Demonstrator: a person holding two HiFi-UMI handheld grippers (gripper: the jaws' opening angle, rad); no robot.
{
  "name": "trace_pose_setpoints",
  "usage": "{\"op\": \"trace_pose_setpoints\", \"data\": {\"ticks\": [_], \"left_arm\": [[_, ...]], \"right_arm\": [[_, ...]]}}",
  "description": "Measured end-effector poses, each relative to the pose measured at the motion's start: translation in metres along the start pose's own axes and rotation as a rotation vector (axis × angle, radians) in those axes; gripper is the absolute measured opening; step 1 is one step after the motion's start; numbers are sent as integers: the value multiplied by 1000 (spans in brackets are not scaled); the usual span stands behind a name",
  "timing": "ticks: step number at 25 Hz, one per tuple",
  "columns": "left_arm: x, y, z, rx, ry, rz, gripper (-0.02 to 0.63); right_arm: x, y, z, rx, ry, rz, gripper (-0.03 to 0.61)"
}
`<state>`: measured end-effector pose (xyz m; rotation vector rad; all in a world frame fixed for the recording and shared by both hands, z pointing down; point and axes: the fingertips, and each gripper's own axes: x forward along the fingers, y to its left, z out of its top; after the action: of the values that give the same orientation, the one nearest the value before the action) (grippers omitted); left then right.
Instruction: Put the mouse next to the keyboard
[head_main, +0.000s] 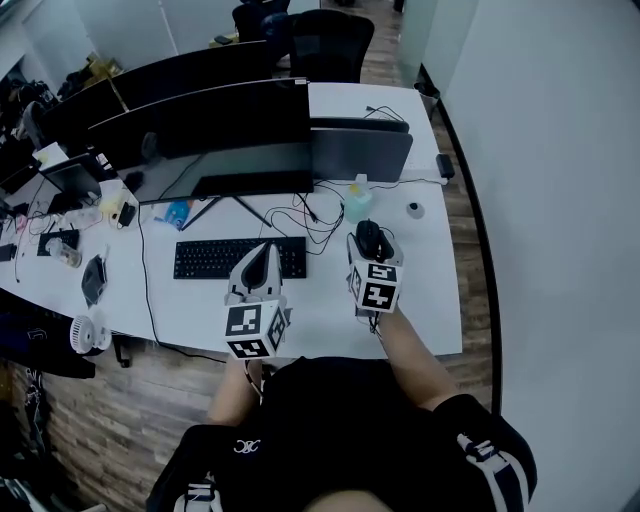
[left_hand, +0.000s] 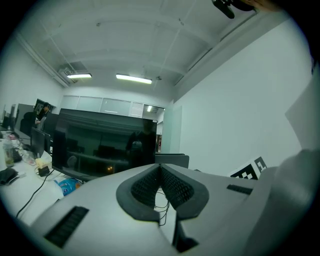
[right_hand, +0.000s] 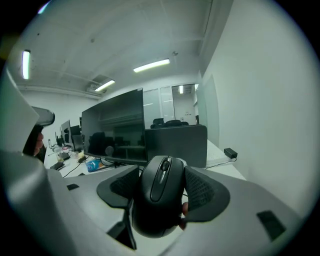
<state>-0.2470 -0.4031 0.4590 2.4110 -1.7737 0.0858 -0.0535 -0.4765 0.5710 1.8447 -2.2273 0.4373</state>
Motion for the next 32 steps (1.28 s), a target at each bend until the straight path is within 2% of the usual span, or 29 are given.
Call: {"op": "trace_pose_setpoints", "data": {"ticks": [11, 15, 25, 32], "left_arm": [[-4, 56, -4, -28, 11, 27, 14], [-5, 68, -3, -27, 9, 29, 13], [-11, 94, -1, -2, 15, 52, 12], [-11, 91, -4, 22, 24, 49, 12]], "right_arm": [[55, 38, -64, -35, 154, 1, 305], [74, 42, -86, -17, 212, -9, 304], [94, 46, -147, 3, 348, -48, 304], [96, 47, -193, 12, 461, -40, 304]]}}
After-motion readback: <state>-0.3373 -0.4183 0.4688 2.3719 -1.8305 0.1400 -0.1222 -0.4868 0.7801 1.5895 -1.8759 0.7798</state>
